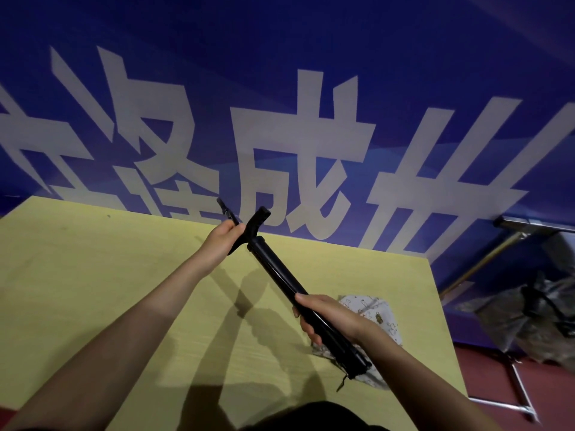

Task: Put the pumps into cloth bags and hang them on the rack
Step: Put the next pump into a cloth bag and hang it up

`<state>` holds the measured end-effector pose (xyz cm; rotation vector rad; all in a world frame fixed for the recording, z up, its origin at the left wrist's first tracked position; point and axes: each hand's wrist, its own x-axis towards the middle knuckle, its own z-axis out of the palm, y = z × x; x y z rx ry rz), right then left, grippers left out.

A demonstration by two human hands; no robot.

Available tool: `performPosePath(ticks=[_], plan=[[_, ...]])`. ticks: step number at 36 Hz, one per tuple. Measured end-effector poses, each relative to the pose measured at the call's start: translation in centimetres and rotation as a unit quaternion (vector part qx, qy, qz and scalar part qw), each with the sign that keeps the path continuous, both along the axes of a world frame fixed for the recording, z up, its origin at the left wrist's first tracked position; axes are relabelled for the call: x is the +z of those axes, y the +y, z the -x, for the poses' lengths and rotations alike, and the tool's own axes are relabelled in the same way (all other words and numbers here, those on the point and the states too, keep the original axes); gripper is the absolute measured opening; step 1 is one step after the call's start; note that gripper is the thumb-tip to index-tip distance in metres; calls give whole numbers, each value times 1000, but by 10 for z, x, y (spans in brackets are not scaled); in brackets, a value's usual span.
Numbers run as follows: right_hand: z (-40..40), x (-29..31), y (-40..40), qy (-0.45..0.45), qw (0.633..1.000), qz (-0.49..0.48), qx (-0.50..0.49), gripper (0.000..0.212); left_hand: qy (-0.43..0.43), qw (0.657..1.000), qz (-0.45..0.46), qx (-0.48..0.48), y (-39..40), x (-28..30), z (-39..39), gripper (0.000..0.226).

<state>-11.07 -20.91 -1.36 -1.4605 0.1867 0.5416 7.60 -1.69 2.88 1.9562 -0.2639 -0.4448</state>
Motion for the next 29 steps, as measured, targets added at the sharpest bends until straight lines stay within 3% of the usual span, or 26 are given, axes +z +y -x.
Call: performPosePath(ticks=[4, 10, 15, 22, 29], plan=[[1, 2, 0, 9, 1000, 21, 3, 44, -12, 1000, -23, -10, 3, 0, -1, 34], [0, -3, -2, 13, 995, 100, -22, 42, -6, 1000, 5, -21, 3, -1, 1, 14], [4, -8, -2, 9, 994, 109, -29, 45, -6, 999, 28, -15, 1, -1, 5, 4], [5, -11, -7, 17, 993, 104, -56, 44, 12, 998, 65, 20, -6, 0, 15, 12], [7, -12, -11, 8, 989, 135, -54, 46, 43, 998, 25, -49, -4, 2, 12, 18]])
